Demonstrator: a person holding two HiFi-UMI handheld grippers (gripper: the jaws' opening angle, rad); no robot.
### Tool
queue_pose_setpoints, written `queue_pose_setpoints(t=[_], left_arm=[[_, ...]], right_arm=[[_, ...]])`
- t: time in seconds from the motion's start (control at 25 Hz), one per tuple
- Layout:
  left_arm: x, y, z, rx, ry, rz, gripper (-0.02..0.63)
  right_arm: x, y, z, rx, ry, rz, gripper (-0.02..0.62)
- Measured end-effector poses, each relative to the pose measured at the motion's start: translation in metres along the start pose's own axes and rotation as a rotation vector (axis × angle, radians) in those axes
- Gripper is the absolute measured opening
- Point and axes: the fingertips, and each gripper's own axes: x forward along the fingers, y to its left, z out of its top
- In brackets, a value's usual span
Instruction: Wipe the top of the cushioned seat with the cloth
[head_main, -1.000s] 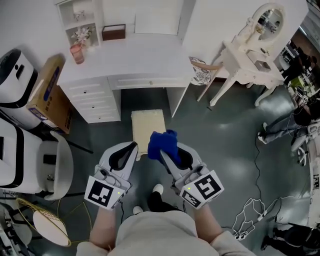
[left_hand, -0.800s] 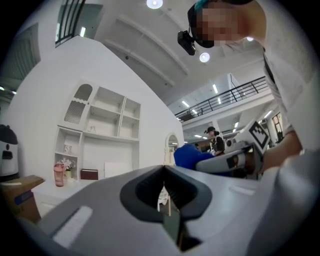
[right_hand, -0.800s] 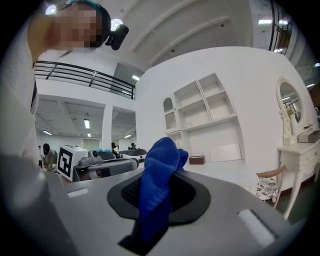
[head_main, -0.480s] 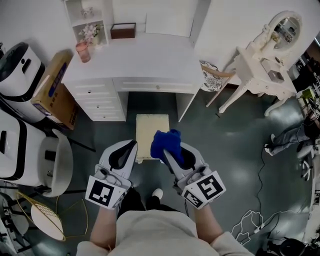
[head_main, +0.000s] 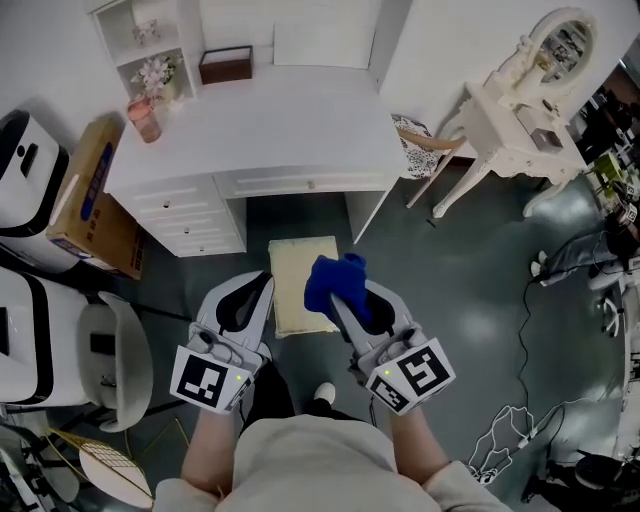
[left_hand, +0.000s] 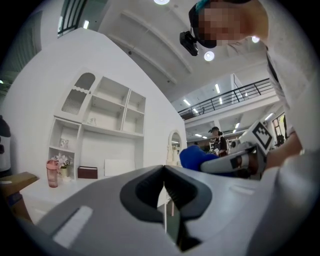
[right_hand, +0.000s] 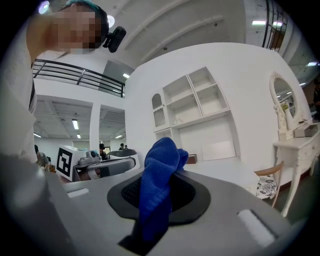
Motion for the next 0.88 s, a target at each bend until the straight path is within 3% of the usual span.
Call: queue_pose_setpoints(t=[0.12,0.28,0.52,0.72,0.88], left_arm=[[0.015,0.025,0.001,0.011,0.002,-0.037,0.000],[0.028,0.056,-0.012,-0.020,0.068,-0.082,0.000],[0.045,0.096,-0.010,0.007,0.014,-0.136,0.000],[0.050,0.117,-0.019,-0.006,0.022,-0.179,0.000],[0.046,0.128,-0.033,-0.054,0.076,-0.207,0.000]], right_arm=[[0.027,-0.008,0.005,0.010,-0.009,-0.038,0.080],[0.062,-0.013,0.007,0.019,-0.012,-0.081,0.080],[0.100,-0.017,0.007,0.024,-0.006,-0.132,0.080],[0.121,-0.016,0.003,0.024,0.007,-0.175,0.080],[0.133,-0.011,-0.004,0.023,0.028,-0.209,0.080]])
